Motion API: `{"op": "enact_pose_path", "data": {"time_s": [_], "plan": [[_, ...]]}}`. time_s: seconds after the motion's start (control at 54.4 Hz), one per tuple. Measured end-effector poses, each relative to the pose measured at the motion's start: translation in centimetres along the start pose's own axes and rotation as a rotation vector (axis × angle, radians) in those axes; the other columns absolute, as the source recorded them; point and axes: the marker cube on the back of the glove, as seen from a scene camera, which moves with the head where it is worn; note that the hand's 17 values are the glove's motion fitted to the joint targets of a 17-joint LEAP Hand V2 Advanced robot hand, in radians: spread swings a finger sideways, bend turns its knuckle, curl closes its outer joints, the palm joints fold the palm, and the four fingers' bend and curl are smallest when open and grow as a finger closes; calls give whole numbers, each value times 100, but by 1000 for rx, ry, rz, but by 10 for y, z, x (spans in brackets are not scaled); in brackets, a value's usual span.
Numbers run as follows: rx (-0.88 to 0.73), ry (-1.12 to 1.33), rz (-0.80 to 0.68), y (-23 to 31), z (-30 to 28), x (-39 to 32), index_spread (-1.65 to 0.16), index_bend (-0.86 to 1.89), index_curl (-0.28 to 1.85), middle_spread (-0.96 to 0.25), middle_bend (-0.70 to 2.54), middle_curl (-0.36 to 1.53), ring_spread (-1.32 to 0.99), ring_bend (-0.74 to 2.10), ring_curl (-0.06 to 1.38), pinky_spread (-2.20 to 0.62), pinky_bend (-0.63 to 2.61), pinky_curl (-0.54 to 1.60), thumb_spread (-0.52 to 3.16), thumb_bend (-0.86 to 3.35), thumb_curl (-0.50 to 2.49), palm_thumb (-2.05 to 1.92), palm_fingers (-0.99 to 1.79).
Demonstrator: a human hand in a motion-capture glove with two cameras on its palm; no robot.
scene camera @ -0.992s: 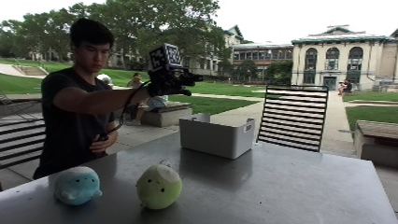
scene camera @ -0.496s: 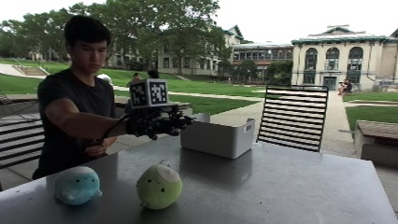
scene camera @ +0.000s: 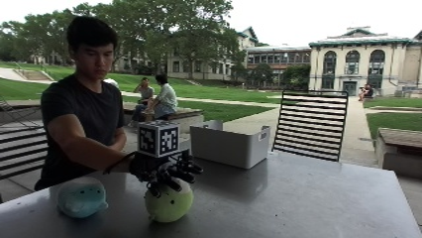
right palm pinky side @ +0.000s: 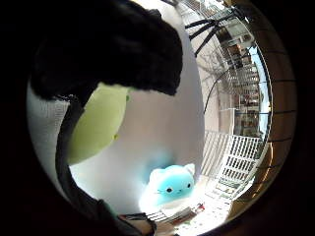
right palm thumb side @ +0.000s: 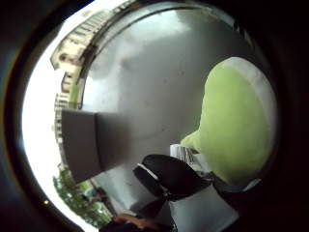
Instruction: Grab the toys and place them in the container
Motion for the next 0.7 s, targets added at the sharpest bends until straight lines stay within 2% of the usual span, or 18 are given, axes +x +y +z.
{"op": "enact_pose_path", "data": {"time_s": [0.129,0.331,0.368,0.386,0.459,0.698], "plan": [[-57,22,34,3,21,0,-32,8,17,-3,16,39,3,43,26,5,122,34,99,1,29,10,-12],[-100,93,52,14,43,9,-33,10,15,-5,19,39,0,68,32,-6,135,37,103,22,37,55,6],[-88,94,50,16,43,10,-33,11,15,-6,19,39,-3,80,35,-11,134,36,103,26,39,63,14],[-83,93,50,17,43,10,-33,11,15,-6,18,38,-8,91,38,-16,135,36,103,30,40,70,29],[-63,84,54,18,41,11,-34,11,14,-8,20,39,-18,106,40,-25,133,35,103,35,42,79,46],[100,118,72,10,36,7,-35,22,16,-25,49,49,-38,111,41,-44,106,28,88,41,51,96,101]]}}
